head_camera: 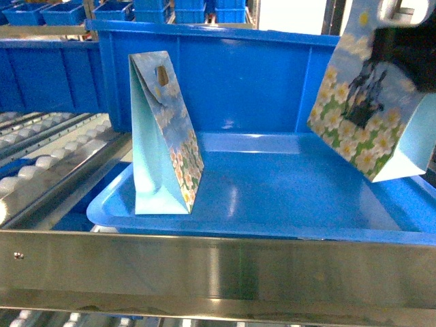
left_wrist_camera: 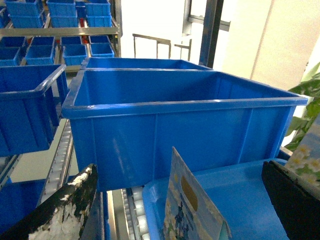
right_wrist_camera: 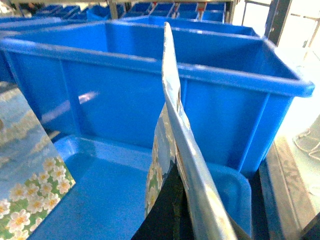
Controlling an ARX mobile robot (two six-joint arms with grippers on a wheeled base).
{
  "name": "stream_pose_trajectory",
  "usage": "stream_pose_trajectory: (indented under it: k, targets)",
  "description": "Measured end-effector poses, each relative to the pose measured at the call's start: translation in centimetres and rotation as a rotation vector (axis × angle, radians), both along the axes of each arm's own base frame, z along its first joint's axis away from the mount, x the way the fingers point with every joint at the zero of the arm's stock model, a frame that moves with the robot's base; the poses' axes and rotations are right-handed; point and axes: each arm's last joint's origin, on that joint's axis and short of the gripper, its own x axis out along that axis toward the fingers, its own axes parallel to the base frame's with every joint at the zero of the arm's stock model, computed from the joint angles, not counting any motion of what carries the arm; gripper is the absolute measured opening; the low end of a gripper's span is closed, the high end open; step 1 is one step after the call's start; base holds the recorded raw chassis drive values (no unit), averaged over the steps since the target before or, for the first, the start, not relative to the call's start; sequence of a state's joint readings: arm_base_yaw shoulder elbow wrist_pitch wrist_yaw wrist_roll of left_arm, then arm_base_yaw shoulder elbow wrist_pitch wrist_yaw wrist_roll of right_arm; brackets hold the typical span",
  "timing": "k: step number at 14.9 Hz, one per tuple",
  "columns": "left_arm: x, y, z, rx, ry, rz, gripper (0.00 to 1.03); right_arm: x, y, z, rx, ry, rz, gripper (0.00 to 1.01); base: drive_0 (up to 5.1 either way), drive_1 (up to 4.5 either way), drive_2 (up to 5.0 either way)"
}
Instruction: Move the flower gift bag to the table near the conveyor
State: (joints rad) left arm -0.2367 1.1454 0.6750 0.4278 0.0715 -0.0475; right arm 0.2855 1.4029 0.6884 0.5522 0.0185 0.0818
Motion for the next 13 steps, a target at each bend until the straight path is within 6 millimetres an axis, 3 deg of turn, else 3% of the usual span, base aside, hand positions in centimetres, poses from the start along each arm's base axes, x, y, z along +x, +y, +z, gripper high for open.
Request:
stream_pose_trajectory:
  k: [2, 5, 9, 13]
  targets:
    - [0.0, 0.0, 0.0, 0.0, 0.0, 0.0, 0.98, -2.5, -2.0, 2.1, 0.023, -0.073, -0.03, 0.02, 0.0, 0.0, 0.0]
    - [0.0, 0.0, 0.0, 0.0, 0.0, 0.0, 0.98, -6.9, -4.1, 3.6, 0.048, -0.157, -0.024, 0.02, 0.0, 0.0, 0.0]
    - [0.0, 0.0, 0.0, 0.0, 0.0, 0.0, 0.98, -12.7, -7.8, 2.0, 0.049, -0.136, -0.103, 0.02, 0.0, 0.0, 0.0]
    - [0.4, -0.7, 0.2, 0.002, -0.006, -0.015, 0.98, -13.1, -8.0, 1.9, 0.041, -0.133, -0.127, 0.02, 0.0, 0.0, 0.0]
